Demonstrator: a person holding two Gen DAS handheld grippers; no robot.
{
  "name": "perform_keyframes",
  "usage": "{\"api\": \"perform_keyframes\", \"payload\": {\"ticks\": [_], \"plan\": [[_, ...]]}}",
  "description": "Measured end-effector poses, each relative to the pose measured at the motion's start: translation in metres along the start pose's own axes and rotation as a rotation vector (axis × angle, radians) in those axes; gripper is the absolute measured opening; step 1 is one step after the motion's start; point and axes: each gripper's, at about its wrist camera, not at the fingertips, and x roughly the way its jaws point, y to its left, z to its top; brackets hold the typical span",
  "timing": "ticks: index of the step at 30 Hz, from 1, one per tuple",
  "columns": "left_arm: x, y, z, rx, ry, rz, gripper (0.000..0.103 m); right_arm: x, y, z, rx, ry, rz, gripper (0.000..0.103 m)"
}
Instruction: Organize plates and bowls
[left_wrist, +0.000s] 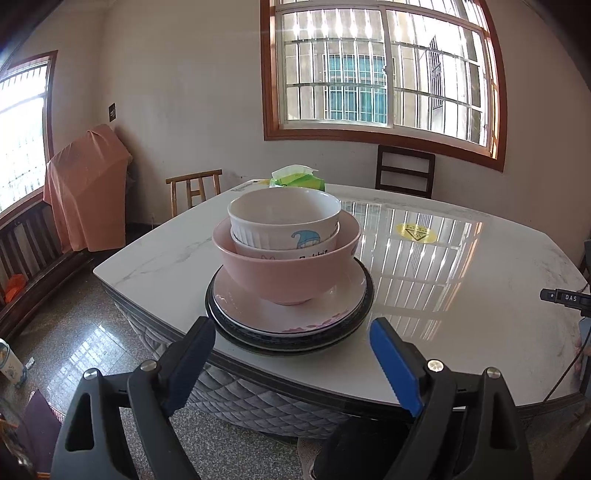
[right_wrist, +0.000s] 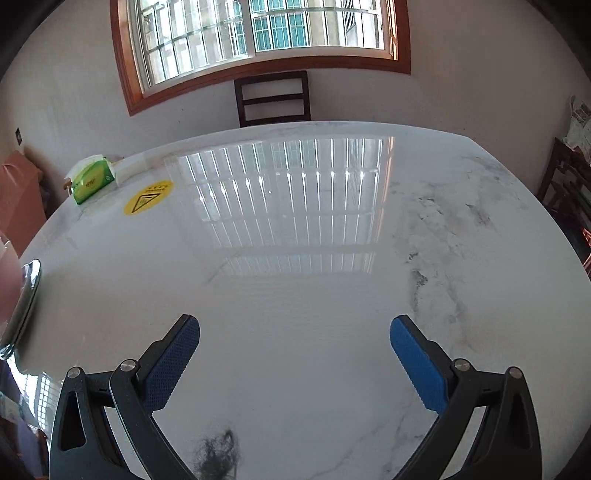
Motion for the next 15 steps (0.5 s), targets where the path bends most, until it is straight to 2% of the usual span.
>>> {"api": "perform_keyframes", "payload": {"ticks": [5, 8, 11, 15], "plan": [[0.008, -0.003, -0.004, 0.004, 0.004, 0.042, 0.088, 0.029, -0.024, 0.017, 0.034, 0.093, -0.042, 0.102], [0.014, 0.000, -0.006, -0.020, 0.027, 0.045, 0.088, 0.042, -0.027, 0.028, 0.004, 0.112, -0.092, 0.103], [0.017, 0.000, -0.008, -0.017, 0.030, 0.059, 0.088, 0.054, -0.030, 0.038, -0.022, 0.111, -0.107, 0.103], [0.021, 0.003, -0.011, -0.028, 0.055, 0.042, 0.088, 0.066, -0.041, 0.052, 0.005, 0.095, -0.129, 0.103]]}}
